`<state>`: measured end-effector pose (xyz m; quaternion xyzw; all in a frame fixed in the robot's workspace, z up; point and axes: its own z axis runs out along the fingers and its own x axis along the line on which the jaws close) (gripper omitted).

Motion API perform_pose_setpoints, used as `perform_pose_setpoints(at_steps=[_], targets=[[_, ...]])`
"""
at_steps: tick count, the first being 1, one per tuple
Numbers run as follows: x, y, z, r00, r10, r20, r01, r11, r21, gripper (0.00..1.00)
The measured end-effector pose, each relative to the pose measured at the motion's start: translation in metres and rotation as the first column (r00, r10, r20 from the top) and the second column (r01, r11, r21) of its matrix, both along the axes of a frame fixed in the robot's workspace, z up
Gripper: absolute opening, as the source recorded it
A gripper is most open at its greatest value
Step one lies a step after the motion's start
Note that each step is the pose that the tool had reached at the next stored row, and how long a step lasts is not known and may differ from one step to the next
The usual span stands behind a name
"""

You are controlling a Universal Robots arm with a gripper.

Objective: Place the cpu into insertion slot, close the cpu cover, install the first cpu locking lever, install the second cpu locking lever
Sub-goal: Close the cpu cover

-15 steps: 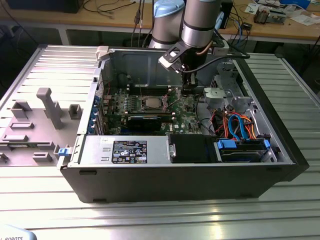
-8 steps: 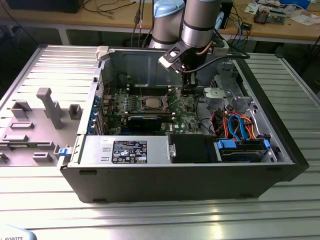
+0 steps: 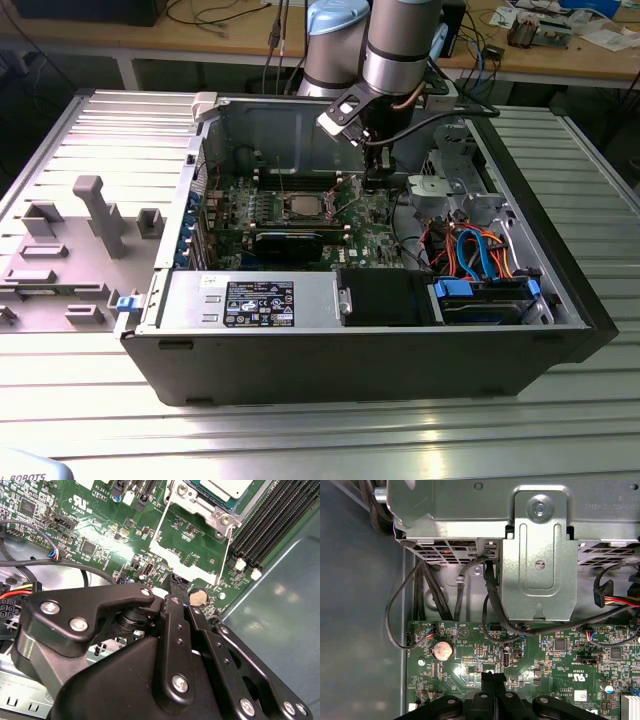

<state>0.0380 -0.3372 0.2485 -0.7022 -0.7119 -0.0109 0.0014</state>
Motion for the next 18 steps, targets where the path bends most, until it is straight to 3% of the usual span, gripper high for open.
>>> perform_pose_setpoints(at_steps=[18], targets=[[-0.0053,0.0,-0.0006,1.0,0.0,-0.0005,0.0,1.0,0.0,0.11]])
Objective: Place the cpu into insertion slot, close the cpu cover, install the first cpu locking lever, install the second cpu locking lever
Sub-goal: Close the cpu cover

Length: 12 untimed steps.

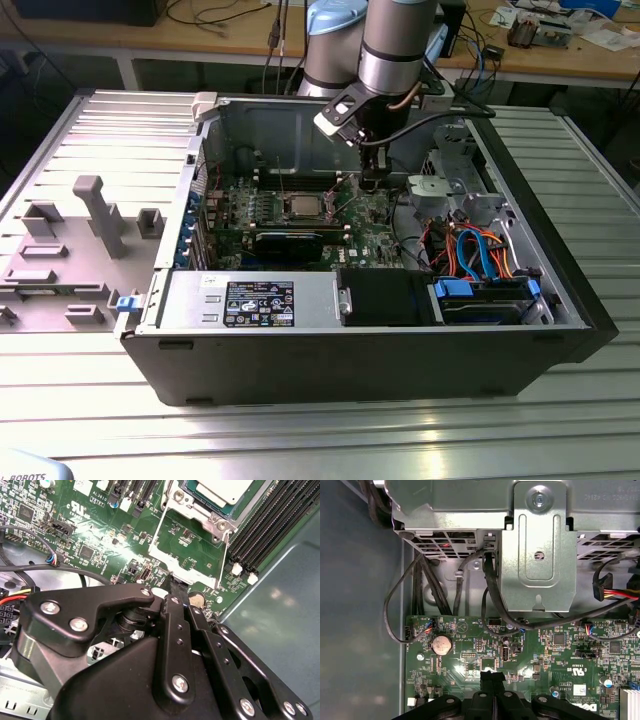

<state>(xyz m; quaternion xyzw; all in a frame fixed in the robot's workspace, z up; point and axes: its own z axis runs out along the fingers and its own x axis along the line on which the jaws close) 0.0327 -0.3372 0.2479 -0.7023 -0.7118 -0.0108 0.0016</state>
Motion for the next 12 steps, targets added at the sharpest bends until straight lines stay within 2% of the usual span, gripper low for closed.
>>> perform_pose_setpoints(at_steps=[12], targets=[[-0.0032,0.0,-0.0004,1.0,0.0,0.0,0.0,1.0,0.0,0.11]])
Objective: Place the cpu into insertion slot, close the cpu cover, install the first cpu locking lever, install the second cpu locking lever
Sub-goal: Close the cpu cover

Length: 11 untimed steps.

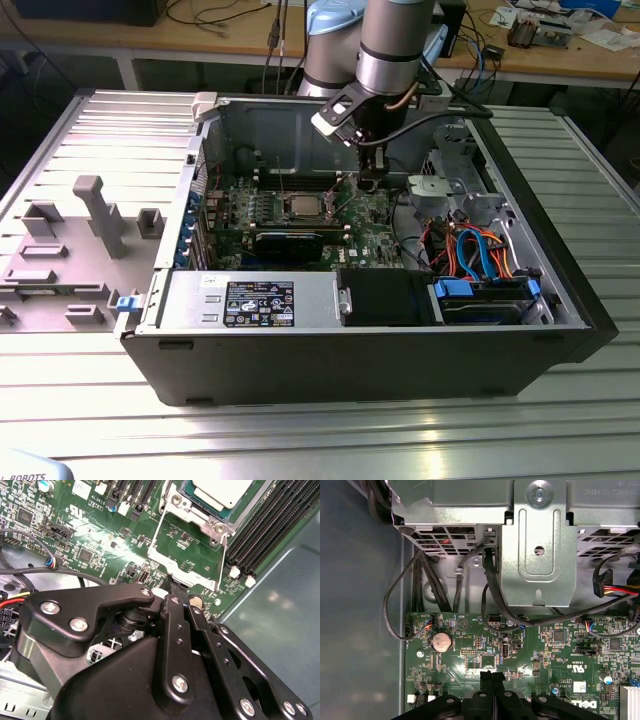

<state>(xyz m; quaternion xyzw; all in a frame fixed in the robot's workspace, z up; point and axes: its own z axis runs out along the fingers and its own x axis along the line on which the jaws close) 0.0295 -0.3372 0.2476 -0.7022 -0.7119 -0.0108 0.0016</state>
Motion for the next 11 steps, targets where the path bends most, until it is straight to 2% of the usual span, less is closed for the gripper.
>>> perform_pose_setpoints(at_steps=[4,6,11], targets=[[-0.0006,0.0,-0.0001,1.0,0.0,-0.0001,0.0,1.0,-0.0001,0.11],[-0.0085,0.0,-0.0017,1.0,0.0,-0.0015,0.0,1.0,0.0,0.11],[-0.0096,0.0,-0.0017,1.0,0.0,-0.0016,0.0,1.0,-0.0001,0.11]])
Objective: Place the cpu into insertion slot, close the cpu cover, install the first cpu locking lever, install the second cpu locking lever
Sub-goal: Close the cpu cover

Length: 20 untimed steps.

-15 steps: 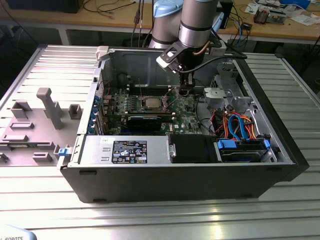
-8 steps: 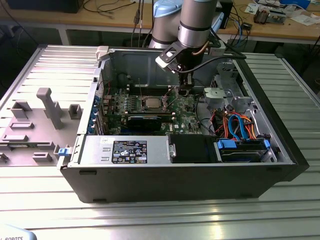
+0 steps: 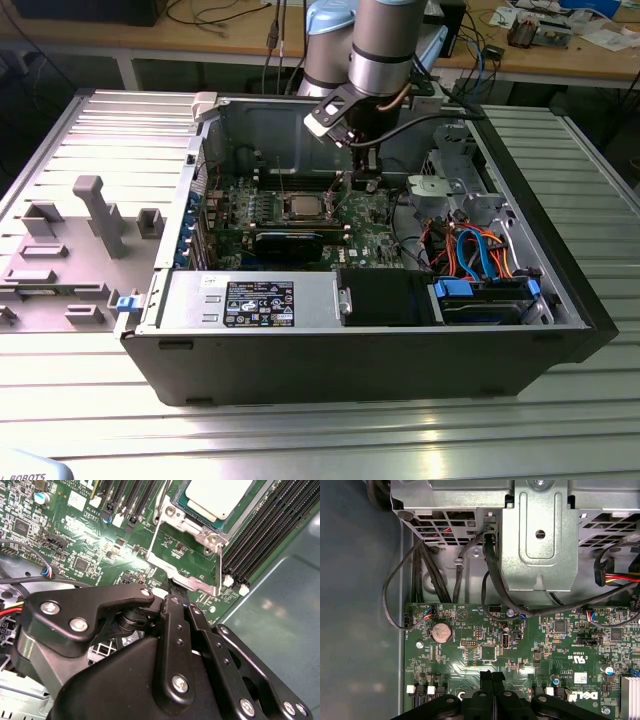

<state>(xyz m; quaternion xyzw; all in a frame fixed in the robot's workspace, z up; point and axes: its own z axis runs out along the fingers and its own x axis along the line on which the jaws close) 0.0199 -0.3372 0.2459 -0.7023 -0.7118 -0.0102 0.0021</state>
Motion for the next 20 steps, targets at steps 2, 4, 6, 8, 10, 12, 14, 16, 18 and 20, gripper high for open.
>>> perform_pose_setpoints(at_steps=[2,4,6,8,10,12,14,16,18,20], targets=[[-0.0007,0.0,0.0,1.0,0.0,0.0001,0.0,1.0,0.0001,0.11],[-0.0014,0.0,0.0,1.0,0.0,0.0001,0.0,1.0,0.0,0.11],[-0.0026,0.0,0.0,1.0,0.0,0.0001,0.0,1.0,0.0,0.11],[-0.003,0.0,0.0,1.0,0.0,0.0001,0.0,1.0,0.0001,0.11],[-0.0038,0.0,0.0,1.0,0.0,0.0001,0.0,1.0,0.0001,0.11],[-0.004,0.0,0.0,1.0,0.0,0.0001,0.0,1.0,0.0,0.11],[-0.0042,0.0,0.0,1.0,0.0,0.0001,0.0,1.0,0.0,0.11],[-0.0062,0.0,0.0,1.0,0.0,0.0001,0.0,1.0,0.0001,0.11],[-0.0064,0.0,0.0,1.0,0.0,0.0001,0.0,1.0,0.0,0.11],[-0.0068,0.0,0.0,1.0,0.0,0.0001,0.0,1.0,0.0001,0.11]])
